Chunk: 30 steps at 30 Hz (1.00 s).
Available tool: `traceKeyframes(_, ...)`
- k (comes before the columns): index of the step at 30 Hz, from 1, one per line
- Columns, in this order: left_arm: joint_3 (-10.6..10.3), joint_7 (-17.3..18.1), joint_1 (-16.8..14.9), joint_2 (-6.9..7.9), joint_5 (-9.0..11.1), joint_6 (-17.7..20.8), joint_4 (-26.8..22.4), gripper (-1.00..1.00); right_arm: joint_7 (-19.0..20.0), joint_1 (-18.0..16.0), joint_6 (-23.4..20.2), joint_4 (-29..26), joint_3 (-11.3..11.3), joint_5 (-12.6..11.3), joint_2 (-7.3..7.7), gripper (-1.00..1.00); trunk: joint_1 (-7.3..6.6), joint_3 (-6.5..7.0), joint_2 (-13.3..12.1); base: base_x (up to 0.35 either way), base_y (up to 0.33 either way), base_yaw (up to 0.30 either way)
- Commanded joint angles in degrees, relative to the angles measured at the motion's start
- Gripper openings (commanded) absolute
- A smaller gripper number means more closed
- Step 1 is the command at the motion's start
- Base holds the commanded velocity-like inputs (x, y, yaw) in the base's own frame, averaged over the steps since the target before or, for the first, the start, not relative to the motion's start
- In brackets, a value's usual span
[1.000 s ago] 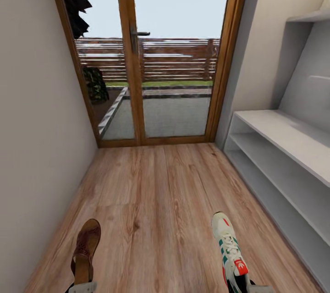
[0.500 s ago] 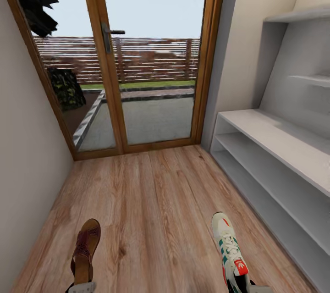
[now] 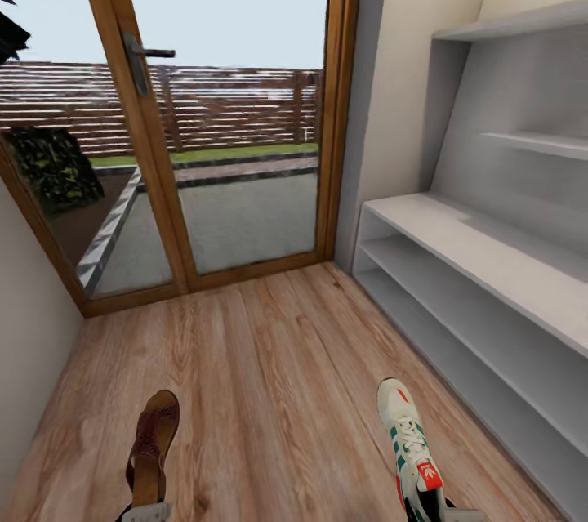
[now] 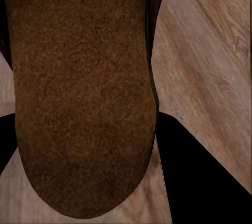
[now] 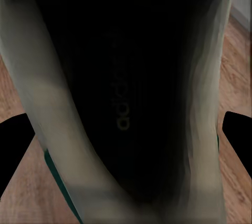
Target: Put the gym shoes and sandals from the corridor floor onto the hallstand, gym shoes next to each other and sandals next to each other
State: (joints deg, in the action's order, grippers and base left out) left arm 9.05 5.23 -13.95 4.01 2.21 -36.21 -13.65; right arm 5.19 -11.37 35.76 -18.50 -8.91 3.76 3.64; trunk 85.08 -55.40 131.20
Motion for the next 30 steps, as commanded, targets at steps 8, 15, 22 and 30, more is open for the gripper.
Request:
traceKeyframes(8,0.4,0.5,0.0,0.01,0.1,-0.1,0.0,-1.0,0.4,-0.1,0.2,0.0,-0.5,0.4,-0.03,-1.0,0.01,-0.05,0.0,0.176,0.172,-0.285)
traceKeyframes(15,0.4,0.5,0.0,0.0,0.1,-0.1,0.0,-1.0,0.4,-0.1,0.2,0.0,-0.5,0.4,-0.03,-1.0,0.01,-0.05,0.0,0.148,0.122,-0.285)
traceKeyframes(22,0.4,0.5,0.0,-0.01,0.1,-0.1,0.0,-1.0,0.4,-0.1,0.2,0.0,-0.5,0.4,-0.03,-1.0,0.01,-0.05,0.0,0.143,0.112,-0.285)
traceKeyframes(30,0.4,0.5,0.0,0.0,0.1,-0.1,0.0,-1.0,0.4,-0.1,0.2,0.0,-0.5,0.4,-0.03,-1.0,0.01,-0.05,0.0,0.136,0.106,-0.287)
